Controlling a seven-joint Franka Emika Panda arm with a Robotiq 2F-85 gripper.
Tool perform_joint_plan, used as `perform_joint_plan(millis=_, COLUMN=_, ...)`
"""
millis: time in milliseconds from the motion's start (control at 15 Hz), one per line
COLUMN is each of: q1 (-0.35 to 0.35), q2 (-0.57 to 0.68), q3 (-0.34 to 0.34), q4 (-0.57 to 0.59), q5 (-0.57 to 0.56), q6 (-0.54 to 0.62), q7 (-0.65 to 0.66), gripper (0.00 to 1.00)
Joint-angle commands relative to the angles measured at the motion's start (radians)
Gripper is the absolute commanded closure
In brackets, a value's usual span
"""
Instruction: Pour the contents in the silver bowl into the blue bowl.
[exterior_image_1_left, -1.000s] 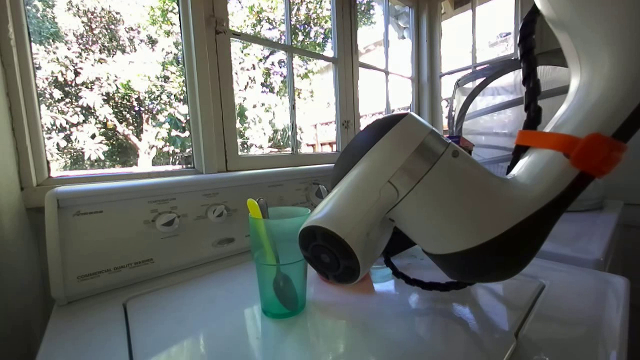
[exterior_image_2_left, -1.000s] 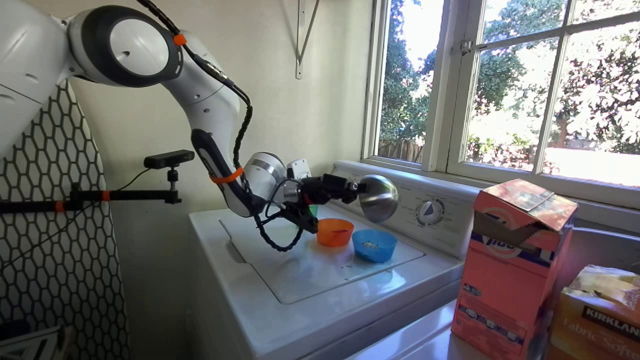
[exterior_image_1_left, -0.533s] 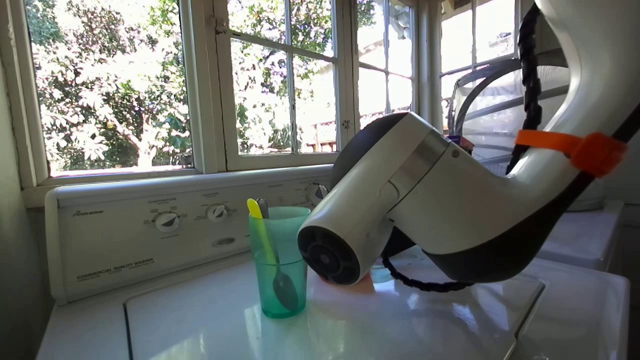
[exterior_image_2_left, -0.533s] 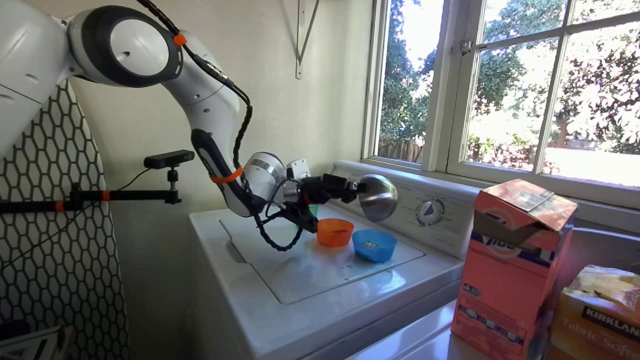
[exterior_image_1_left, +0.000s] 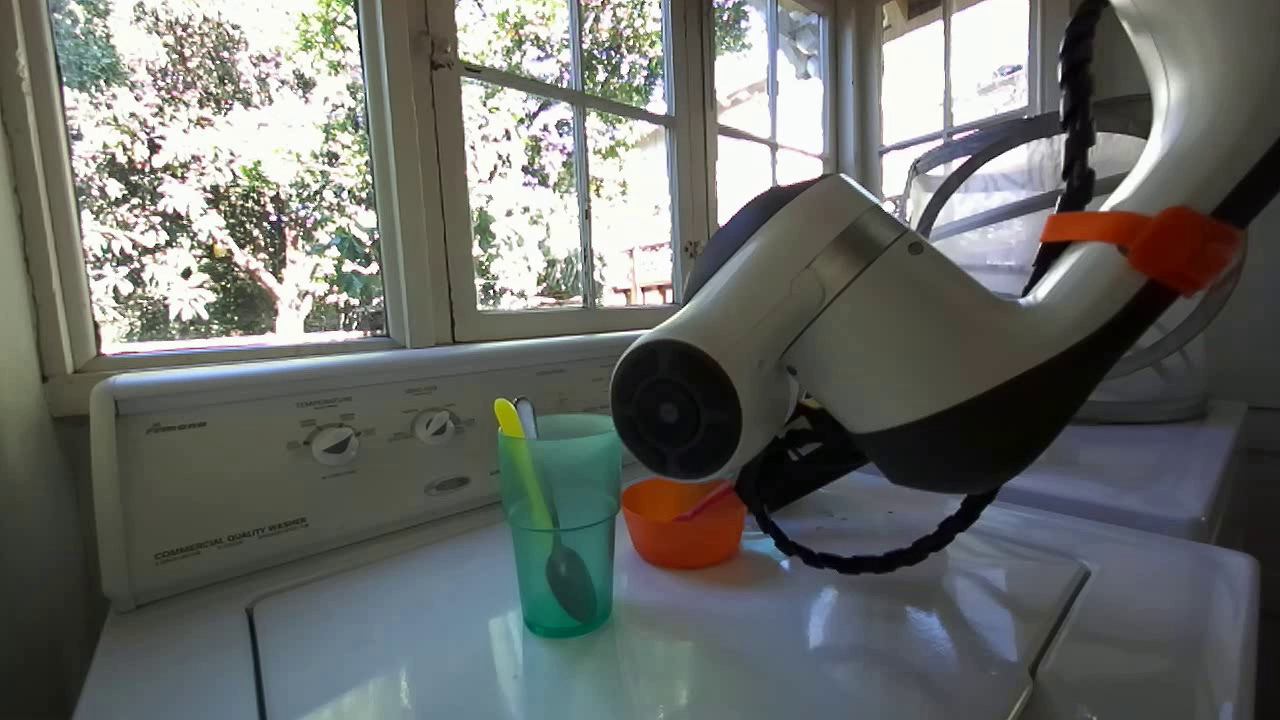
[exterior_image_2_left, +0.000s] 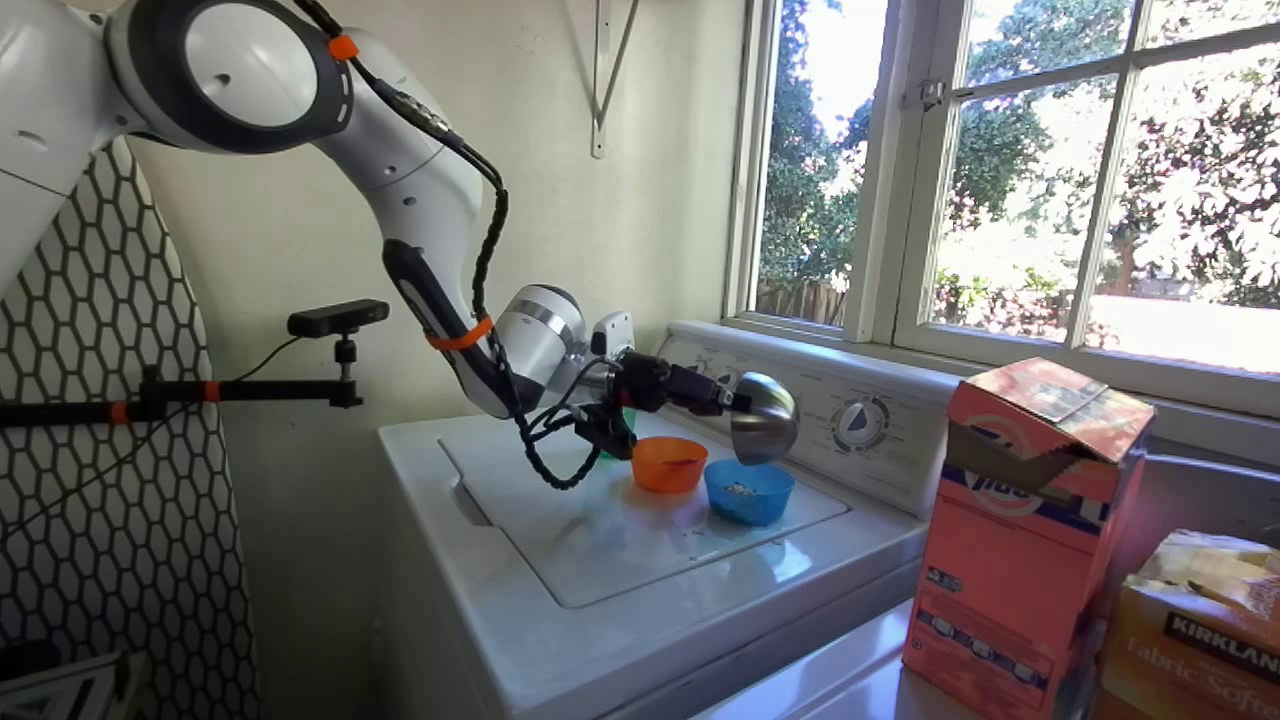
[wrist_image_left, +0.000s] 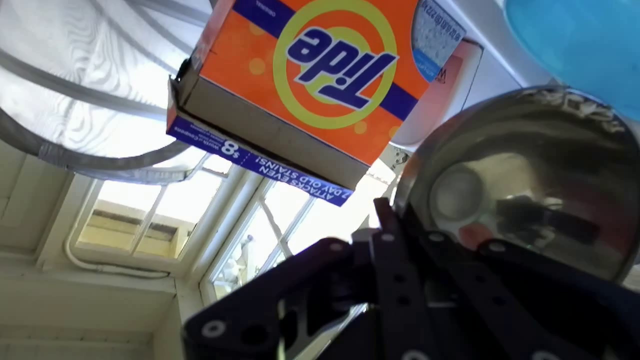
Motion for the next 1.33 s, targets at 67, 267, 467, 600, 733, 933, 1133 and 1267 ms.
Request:
perform_joint_plan(millis=67, q1=-0.071, q2=-0.065, q3=0.000, q4=-0.024, q5=0.136, q6=0.191, q7=-0.012, gripper=0.99)
perform_joint_plan(millis=267, q1=-0.107, q2=-0.093, q3=-0.015, q4=-0.028, q5=0.215, q6=0.328, q7=-0.036, gripper=0.99)
perform_joint_plan(millis=467, q1=-0.124, q2=-0.125, q3=-0.038, q4=-0.033, q5=0.280, q6=0.408, q7=-0.058, gripper=0.99)
perform_joint_plan(millis=600, q1=-0.133, q2=-0.150, q3=-0.050, q4=-0.036, q5=0.323, q6=0.457, q7=-0.085, gripper=0.99)
perform_joint_plan(millis=733, q1=-0.141, q2=-0.175, q3=-0.061, q4=-0.046, q5=0.359, q6=0.527, q7=-0.117, gripper=0.99)
perform_joint_plan(millis=933, q1=-0.154, q2=-0.211, q3=-0.077, q4=-0.071, q5=0.395, q6=0.669, q7=-0.161, gripper=0.99)
perform_joint_plan(millis=1133, q1=-0.174, q2=-0.242, q3=-0.102, q4=-0.105, q5=0.452, q6=0.813, q7=-0.235, gripper=0.99)
perform_joint_plan(millis=1267, q1=-0.191, q2=-0.261, q3=-0.122, q4=-0.131, q5=0.508, q6=0.906, q7=-0.297, gripper=0.99)
